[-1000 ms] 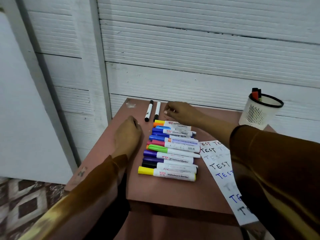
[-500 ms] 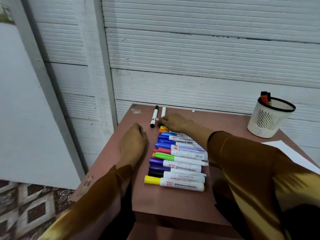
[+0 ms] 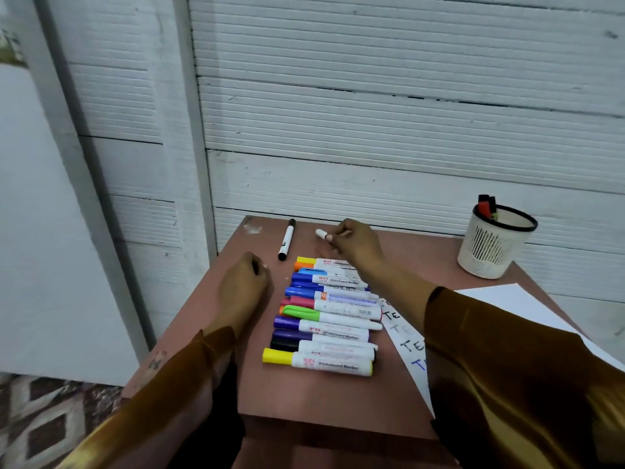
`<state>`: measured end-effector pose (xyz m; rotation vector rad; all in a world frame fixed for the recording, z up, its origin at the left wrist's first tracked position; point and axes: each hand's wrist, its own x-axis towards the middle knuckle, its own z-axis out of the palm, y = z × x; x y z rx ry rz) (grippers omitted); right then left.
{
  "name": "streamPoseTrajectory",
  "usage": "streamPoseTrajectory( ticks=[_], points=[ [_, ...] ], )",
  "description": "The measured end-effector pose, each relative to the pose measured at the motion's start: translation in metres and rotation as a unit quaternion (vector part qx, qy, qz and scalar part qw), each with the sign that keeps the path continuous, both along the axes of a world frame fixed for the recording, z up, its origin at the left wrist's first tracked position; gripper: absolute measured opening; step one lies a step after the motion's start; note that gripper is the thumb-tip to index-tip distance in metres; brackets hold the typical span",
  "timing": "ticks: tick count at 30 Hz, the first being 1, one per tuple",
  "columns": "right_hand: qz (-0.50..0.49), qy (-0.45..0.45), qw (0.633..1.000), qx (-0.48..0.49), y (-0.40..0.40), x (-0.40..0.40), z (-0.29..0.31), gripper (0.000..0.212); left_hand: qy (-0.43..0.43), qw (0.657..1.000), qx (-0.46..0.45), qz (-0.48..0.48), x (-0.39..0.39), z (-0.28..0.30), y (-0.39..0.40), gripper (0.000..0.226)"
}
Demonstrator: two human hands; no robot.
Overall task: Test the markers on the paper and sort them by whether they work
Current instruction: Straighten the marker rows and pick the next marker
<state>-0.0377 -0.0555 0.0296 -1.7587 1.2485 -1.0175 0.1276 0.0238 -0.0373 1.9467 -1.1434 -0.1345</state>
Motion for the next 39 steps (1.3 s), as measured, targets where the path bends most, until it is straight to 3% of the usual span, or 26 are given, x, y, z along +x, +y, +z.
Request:
streamPoseTrajectory(
  ticks=[6, 11, 14, 18, 22, 27, 29, 31, 35, 39],
  points=[
    [0.051, -0.123, 0.991, 0.021, 0.04, -0.025, 0.009, 0.01, 0.181, 0.979, -0.082, -0.045, -0.001, 0.017, 0.011, 0.025],
    [0.113, -0.198, 0.973, 0.04, 0.064, -0.034, -0.002, 0.019, 0.188, 0.97, -0.103, -0.116, -0.049, 0.066, 0.01, 0.034],
    [0.136, -0.225, 0.964, 0.043, 0.075, -0.04, -0.008, 0.018, 0.297, 0.941, -0.049, -0.153, -0.08, 0.082, 0.0, 0.041],
    [0.121, -0.22, 0.966, 0.058, 0.078, -0.059, -0.01, 0.021, 0.39, 0.899, -0.086, -0.182, -0.108, 0.084, -0.004, 0.024],
    [0.087, -0.221, 0.966, 0.101, 0.071, -0.089, -0.004, 0.013, 0.35, 0.892, -0.147, -0.247, -0.129, 0.085, 0.004, 0.018],
    [0.164, -0.254, 0.948, 0.101, 0.07, -0.117, 0.007, 0.034, 0.064, 0.941, -0.144, -0.298, -0.155, 0.073, 0.008, 0.016],
    [0.164, -0.271, 0.944, 0.093, 0.067, -0.128, 0.01, 0.024, 0.014, 0.941, -0.153, -0.3, -0.168, 0.074, 0.009, 0.023],
    [0.162, -0.289, 0.939, 0.092, 0.064, -0.138, 0.012, 0.029, -0.027, 0.938, -0.148, -0.311, -0.177, 0.074, 0.01, 0.027],
    [0.153, -0.328, 0.928, 0.089, 0.055, -0.155, 0.016, 0.025, -0.039, 0.936, -0.125, -0.328, -0.195, 0.079, 0.01, 0.034],
    [0.144, -0.386, 0.906, 0.102, 0.048, -0.169, 0.013, 0.028, 0.029, 0.925, -0.055, -0.375, -0.21, 0.086, 0.007, 0.026]
  ],
)
